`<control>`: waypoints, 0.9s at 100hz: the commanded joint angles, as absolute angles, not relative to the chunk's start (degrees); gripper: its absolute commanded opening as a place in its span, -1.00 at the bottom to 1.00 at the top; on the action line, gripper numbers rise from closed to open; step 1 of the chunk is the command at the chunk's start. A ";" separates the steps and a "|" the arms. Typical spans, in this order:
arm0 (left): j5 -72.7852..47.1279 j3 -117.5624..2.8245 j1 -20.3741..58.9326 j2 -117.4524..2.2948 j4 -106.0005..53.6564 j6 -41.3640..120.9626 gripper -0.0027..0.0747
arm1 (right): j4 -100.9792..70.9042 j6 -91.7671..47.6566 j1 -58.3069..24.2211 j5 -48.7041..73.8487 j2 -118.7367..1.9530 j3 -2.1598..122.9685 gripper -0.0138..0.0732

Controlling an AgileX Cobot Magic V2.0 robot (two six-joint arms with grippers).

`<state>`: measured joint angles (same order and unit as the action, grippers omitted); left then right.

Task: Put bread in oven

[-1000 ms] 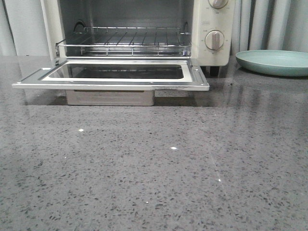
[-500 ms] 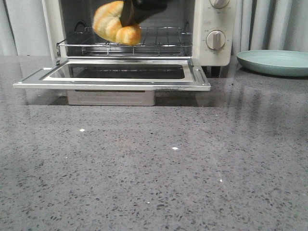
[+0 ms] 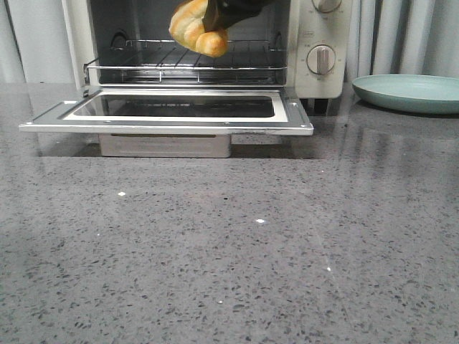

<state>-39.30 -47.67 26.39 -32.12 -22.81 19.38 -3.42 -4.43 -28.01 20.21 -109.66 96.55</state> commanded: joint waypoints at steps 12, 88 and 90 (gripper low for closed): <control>-35.60 -49.01 26.36 -32.31 -24.47 19.41 -0.99 | -2.91 -4.73 -27.49 17.36 -109.08 100.99 -0.14; -30.54 -48.70 26.23 -24.90 -14.74 18.92 -0.99 | -0.48 -4.90 -32.84 29.60 -85.89 83.52 -0.80; -29.94 -48.39 26.23 -24.18 -14.48 18.92 -0.99 | -0.38 -4.90 -33.13 28.22 -83.50 80.77 -0.80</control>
<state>-36.42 -47.54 26.39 -26.14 -15.77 19.38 -2.19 -4.32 -32.02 34.30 -94.46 88.03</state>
